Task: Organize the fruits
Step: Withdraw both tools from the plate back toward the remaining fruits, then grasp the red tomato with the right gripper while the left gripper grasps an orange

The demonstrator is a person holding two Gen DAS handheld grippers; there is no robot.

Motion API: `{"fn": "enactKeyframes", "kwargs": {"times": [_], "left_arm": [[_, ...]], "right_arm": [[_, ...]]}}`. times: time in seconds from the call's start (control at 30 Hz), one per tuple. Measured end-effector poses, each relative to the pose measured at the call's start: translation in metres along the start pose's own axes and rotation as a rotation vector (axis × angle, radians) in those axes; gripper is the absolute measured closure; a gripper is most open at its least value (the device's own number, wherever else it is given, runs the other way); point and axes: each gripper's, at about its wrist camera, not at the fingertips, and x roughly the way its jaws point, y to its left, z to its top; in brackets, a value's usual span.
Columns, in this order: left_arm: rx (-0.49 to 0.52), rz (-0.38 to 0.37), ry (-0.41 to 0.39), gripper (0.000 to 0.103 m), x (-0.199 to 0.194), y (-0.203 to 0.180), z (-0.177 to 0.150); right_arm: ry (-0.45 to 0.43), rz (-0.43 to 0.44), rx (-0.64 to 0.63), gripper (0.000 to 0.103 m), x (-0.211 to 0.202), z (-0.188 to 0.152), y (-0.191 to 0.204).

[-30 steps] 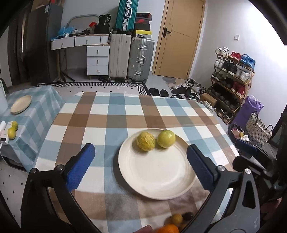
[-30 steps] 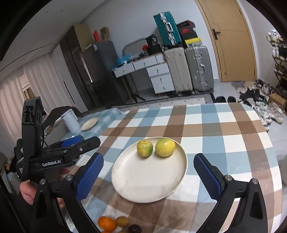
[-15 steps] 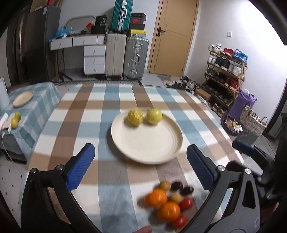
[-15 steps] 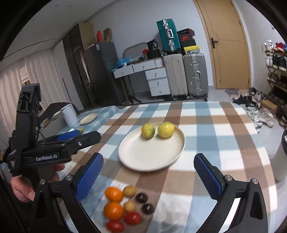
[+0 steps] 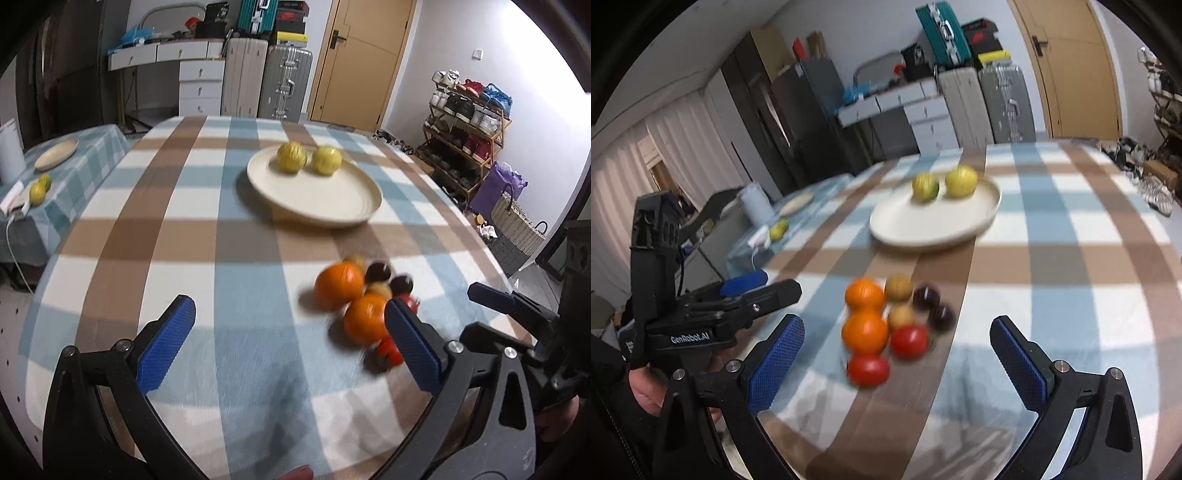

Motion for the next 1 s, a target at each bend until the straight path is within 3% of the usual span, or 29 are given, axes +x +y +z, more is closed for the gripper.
{"fn": "enactKeyframes", "kwargs": {"times": [0.27, 0.53, 0.67, 0.8, 1.0], "left_arm": [[-0.004, 0.006, 0.032, 0.001, 0.007, 0.007, -0.019], [0.002, 0.001, 0.026, 0.001, 0.003, 0.007, -0.020], [-0.016, 0.008, 0.035, 0.001, 0.005, 0.011, -0.021], [-0.030, 0.007, 0.037, 0.001, 0.006, 0.017, -0.020], [-0.033, 0.030, 0.016, 0.001, 0.001, 0.027, -0.017]], "right_arm": [[0.067, 0.035, -0.010, 0.000, 0.012, -0.032, 0.018], [0.099, 0.043, -0.004, 0.001, 0.025, -0.037, 0.022], [0.116, 0.031, -0.002, 0.013, 0.033, -0.036, 0.023], [0.124, 0.034, -0.013, 0.018, 0.039, -0.033, 0.025], [0.141, 0.023, -0.024, 0.040, 0.046, -0.033, 0.023]]}}
